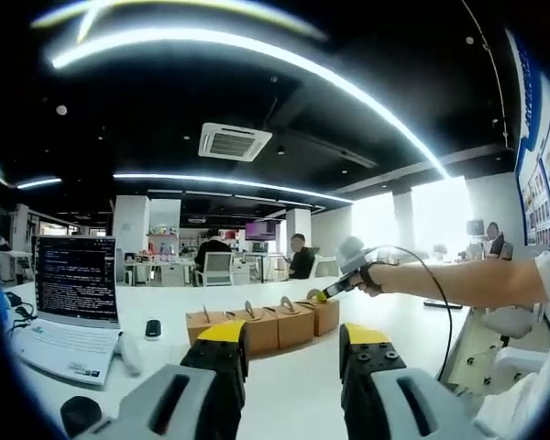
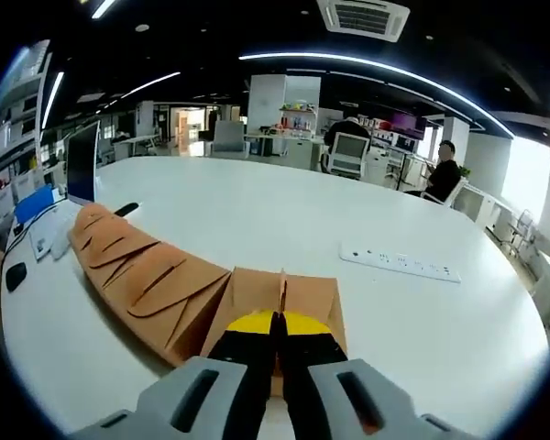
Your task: Pick up one paper box from the group, open the paper box, and remove the item inside
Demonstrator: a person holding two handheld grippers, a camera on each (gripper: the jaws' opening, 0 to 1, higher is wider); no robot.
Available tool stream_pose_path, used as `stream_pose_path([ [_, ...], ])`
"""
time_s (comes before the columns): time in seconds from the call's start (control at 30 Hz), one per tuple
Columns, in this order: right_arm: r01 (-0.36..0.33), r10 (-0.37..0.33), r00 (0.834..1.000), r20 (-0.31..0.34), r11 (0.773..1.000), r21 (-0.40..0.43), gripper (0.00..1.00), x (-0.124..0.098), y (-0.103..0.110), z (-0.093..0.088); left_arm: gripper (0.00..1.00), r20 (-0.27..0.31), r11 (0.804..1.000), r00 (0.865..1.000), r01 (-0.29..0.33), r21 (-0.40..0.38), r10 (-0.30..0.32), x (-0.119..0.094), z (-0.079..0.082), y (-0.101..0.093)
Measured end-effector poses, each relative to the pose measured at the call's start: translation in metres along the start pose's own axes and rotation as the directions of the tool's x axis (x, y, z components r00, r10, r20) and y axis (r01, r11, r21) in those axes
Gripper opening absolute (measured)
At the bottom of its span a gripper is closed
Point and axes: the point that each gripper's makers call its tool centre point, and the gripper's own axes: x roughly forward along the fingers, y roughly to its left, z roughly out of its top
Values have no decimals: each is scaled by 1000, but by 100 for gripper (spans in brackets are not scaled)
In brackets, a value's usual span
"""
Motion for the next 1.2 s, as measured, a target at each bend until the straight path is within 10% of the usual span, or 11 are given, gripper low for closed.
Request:
stream_pose_path([
  [1.2,-13,14,999,40,999,-39,3,-26,-15,16,41,-7,1000,1000,8,4,-8,3,-1,-5],
])
